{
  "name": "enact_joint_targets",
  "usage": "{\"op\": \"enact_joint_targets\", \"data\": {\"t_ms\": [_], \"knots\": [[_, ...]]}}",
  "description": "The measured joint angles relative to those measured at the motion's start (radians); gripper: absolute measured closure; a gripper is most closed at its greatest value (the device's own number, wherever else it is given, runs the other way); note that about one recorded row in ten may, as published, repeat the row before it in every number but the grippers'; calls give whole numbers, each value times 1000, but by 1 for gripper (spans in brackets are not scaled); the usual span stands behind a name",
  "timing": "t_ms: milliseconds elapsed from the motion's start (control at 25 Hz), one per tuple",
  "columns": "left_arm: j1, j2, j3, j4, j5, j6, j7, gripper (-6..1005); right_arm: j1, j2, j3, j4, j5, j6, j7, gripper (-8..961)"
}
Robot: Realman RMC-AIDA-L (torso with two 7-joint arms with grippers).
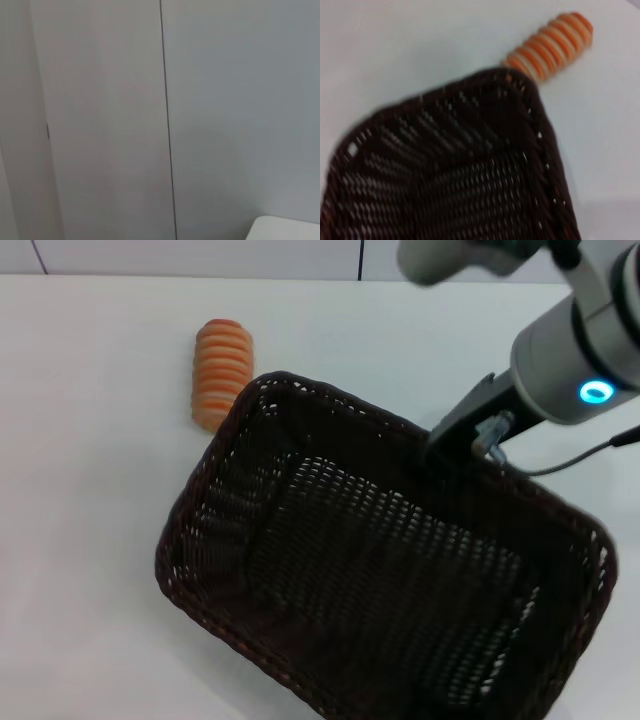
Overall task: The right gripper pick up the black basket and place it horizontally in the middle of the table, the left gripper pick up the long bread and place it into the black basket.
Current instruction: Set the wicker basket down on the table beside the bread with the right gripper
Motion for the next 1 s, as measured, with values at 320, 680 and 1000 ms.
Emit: {"op": "enact_joint_targets", "data": {"t_ms": [320, 680, 1000], "knots": [[-2, 0, -1, 22, 0, 36, 0, 142, 18, 3, -204, -197, -59, 173, 3, 778], [-5, 0, -6, 33, 0, 61, 0, 142, 25, 4, -262, -250, -164, 282, 5, 785], [1, 0, -6, 51, 0, 80, 0, 140, 20, 7, -346, -303, -140, 550, 8, 784]]}}
